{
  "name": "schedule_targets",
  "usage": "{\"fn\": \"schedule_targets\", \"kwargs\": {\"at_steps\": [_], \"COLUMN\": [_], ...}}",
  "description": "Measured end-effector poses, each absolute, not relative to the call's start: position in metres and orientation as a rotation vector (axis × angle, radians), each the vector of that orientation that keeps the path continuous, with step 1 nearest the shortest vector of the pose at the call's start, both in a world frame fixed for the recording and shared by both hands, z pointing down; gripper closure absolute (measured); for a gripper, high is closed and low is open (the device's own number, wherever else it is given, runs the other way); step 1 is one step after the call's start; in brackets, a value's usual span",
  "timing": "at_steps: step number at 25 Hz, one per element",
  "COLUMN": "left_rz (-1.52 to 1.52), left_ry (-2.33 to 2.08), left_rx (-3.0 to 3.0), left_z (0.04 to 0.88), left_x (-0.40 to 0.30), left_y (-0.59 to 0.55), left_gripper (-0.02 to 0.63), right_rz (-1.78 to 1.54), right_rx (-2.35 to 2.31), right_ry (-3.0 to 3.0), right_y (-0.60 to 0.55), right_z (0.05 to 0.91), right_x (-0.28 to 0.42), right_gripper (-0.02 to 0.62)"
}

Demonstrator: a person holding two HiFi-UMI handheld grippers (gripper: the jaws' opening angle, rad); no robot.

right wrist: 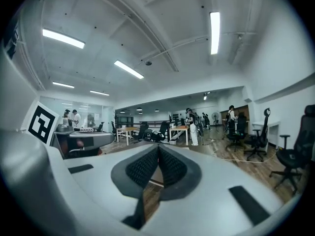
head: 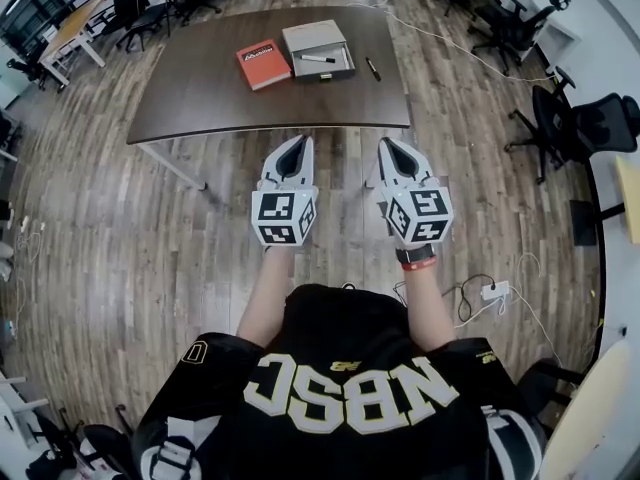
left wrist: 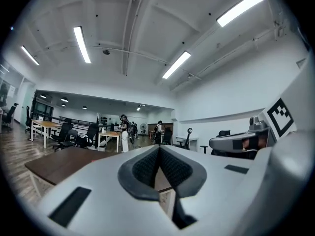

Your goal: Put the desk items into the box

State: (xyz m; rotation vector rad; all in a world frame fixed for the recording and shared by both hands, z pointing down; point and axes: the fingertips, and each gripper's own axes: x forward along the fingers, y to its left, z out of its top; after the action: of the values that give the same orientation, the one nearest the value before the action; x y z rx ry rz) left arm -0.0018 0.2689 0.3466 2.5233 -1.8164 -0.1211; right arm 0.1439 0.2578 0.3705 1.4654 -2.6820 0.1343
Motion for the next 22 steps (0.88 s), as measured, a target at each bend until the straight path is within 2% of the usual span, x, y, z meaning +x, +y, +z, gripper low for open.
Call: {"fn": "schedule_targets", "kwargs": {"at_steps": [12, 22], "left_rz": [-0.048, -0.065], "left_ry": [-1.764, -1.694], "left_rx": [2.532, 2.542], "left_z": [0.377, 0.398], "left_x": [0.038, 0.032], "left_y": [0.263, 0.165], "left_gripper": [0.592, 0.592], "right_rz": [0.298, 0.318], "right_rx": [1.427, 1.433], "right_ry": [-2.719, -2.680], "right_y": [0.251, 0.158], "right_z": [0.402, 0.420], "right_x": [0.163, 0.144], "right_gripper": [0.586, 0.586]}}
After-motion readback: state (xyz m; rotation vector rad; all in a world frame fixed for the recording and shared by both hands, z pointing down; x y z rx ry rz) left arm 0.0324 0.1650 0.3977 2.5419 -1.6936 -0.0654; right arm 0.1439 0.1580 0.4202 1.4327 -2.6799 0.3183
